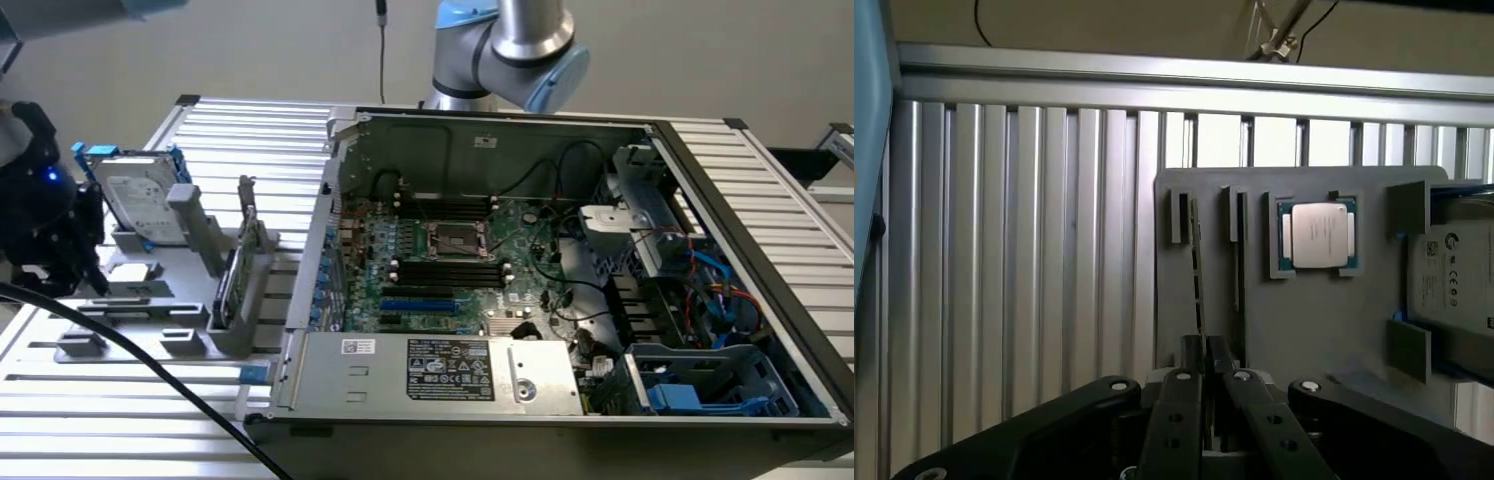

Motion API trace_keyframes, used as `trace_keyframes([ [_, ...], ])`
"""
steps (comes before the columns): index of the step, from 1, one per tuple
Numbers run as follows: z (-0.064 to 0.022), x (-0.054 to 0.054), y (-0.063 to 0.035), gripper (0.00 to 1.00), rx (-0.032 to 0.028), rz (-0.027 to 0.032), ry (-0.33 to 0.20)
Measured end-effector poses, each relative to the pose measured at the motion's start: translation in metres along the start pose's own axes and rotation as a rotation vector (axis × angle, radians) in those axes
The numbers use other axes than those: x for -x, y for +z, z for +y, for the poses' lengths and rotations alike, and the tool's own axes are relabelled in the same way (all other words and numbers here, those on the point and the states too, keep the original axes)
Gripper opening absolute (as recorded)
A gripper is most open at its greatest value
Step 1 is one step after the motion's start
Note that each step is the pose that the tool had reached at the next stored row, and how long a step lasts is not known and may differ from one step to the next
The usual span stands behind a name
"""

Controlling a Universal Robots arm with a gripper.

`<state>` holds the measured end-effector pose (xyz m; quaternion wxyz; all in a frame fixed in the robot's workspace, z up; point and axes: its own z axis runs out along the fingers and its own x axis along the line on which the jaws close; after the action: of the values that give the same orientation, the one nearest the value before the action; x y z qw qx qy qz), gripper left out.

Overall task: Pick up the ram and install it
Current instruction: 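Pick up the ram and move it above insertion slot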

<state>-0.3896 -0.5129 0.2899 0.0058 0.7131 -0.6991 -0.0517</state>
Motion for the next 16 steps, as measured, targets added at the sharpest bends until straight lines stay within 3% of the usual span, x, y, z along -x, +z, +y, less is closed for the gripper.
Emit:
trace_keyframes([
  [5, -0.0122, 0.001, -0.0236, 0.15, 0.0042, 0.0002, 0.001],
  [16, -0.058, 0.005, -0.0777, 0.15, 0.0144, 0.0001, 0.001],
])
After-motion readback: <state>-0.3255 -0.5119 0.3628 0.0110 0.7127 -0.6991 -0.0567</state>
